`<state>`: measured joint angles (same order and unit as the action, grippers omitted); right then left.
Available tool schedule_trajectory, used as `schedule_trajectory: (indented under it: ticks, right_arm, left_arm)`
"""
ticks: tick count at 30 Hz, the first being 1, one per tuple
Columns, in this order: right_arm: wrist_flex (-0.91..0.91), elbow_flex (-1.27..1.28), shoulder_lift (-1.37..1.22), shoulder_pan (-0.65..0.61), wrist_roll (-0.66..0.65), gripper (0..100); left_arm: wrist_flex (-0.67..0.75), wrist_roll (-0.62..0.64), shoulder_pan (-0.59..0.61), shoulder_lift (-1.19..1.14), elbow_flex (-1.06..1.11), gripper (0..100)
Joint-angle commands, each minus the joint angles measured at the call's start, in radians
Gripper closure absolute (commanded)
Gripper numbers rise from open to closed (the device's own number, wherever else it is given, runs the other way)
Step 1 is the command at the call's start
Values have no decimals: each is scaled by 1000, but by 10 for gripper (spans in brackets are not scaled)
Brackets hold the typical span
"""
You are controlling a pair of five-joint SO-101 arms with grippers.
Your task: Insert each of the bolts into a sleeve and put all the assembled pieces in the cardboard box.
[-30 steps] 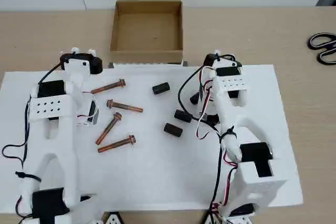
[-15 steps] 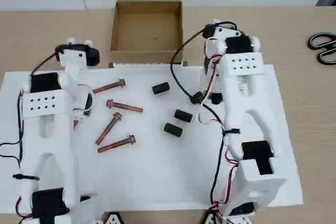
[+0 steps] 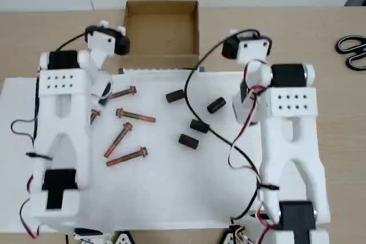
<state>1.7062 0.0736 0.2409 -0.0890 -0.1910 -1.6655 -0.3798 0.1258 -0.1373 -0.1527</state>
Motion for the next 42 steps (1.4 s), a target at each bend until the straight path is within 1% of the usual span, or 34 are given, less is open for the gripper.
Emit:
schedule_trajectory:
  ticks: [1,4,7,10,13,18,26,42]
  right_arm:
    - [16,117,110,18,-37,995]
    - [15,207,168,41,-52,995]
    - [4,273,217,85,-75,995]
    - [1,322,243,133,-107,995]
    - [1,351,251,179,-137,994]
    - [-28,397,254,240,-149,994]
    - [-42,442,254,248,-147,993]
    - [-54,445,246,246,-141,993]
  left_arm:
    - [-15,-109,-8,-101,-151,990]
    - [-48,-198,-8,-198,-262,982]
    - [-61,-261,-8,-269,-361,928]
    - [-63,-298,-12,-331,-461,892]
    - [-64,-348,-40,-394,-541,884]
    - [-86,-414,-95,-474,-598,884]
    - [-69,-456,-103,-568,-605,884]
    - [77,-468,-91,-689,-605,884]
